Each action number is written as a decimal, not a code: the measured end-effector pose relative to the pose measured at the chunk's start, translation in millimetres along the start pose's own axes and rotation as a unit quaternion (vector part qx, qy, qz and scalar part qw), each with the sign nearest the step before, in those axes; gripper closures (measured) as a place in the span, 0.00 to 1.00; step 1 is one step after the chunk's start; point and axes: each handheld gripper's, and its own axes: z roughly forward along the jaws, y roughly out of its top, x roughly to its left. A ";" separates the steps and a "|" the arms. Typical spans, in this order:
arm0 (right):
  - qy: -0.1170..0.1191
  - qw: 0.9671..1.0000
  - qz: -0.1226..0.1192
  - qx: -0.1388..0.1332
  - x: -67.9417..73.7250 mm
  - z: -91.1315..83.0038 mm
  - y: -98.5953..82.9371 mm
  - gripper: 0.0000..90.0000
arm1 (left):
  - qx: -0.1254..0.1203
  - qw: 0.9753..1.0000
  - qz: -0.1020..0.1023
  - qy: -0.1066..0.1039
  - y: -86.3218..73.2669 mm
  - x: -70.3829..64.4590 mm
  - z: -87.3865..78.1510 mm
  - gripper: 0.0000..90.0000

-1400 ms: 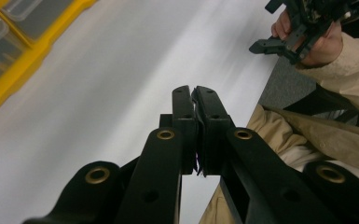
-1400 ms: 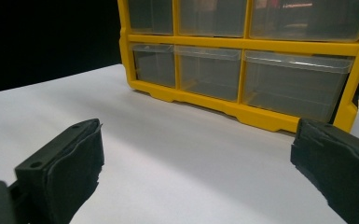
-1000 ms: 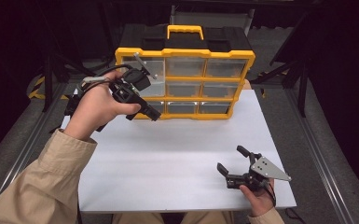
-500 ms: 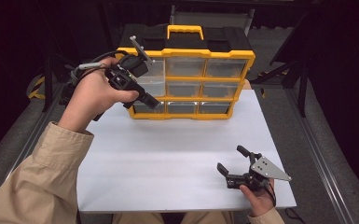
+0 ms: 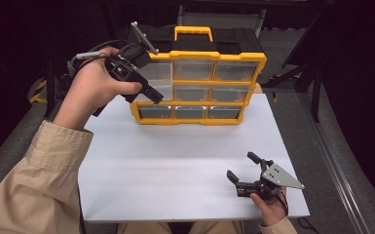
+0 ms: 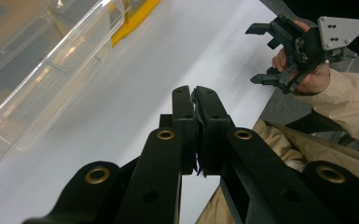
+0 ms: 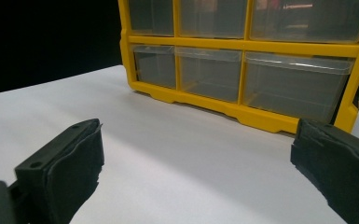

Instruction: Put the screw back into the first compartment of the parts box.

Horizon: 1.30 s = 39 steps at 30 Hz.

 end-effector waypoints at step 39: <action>0.001 1.000 0.000 -0.002 -0.1 -0.1 0.6 0.03 | -0.032 0.996 -0.037 0.070 28.6 42.1 -14.7 0.97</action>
